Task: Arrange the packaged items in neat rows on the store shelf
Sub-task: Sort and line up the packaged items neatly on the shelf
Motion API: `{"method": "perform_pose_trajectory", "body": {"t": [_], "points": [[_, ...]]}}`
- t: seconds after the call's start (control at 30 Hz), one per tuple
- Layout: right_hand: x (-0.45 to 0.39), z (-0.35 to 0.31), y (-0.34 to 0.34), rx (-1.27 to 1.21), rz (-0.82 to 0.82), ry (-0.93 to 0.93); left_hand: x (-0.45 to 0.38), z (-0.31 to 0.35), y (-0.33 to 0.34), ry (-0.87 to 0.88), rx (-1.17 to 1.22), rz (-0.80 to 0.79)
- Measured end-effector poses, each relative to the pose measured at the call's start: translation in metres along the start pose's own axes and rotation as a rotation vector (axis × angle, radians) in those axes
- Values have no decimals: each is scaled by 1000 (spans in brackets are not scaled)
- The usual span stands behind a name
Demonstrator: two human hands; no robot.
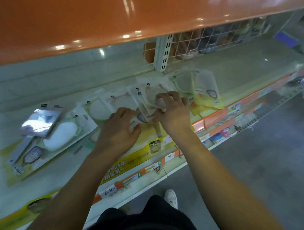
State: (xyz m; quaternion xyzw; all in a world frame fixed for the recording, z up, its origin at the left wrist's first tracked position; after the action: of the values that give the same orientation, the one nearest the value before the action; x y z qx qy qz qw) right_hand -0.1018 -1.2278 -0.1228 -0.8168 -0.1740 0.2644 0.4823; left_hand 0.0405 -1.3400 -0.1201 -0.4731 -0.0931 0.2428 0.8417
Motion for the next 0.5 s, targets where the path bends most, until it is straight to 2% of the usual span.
{"method": "perform_pose_trajectory", "body": {"t": [0.27,0.5], "points": [[-47,87,-28,-48,41,-27,-48,78,45,-54,-26,-7],[-99,130,-47,-26,-200,-152,-78,124,70,-144,-104,12]]}}
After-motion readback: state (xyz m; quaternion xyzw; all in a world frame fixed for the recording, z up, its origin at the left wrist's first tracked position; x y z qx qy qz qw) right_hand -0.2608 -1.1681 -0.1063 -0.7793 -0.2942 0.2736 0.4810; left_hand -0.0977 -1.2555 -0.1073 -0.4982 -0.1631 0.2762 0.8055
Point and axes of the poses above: each hand's wrist, its own x-axis away from the middle knuckle, its own y-axis out of the palm, z = x × y, the point moved 5 cm from there along -x, towards the middle knuckle, and after that the axes turned 3 degrees about -y, right-handed, at the moved point
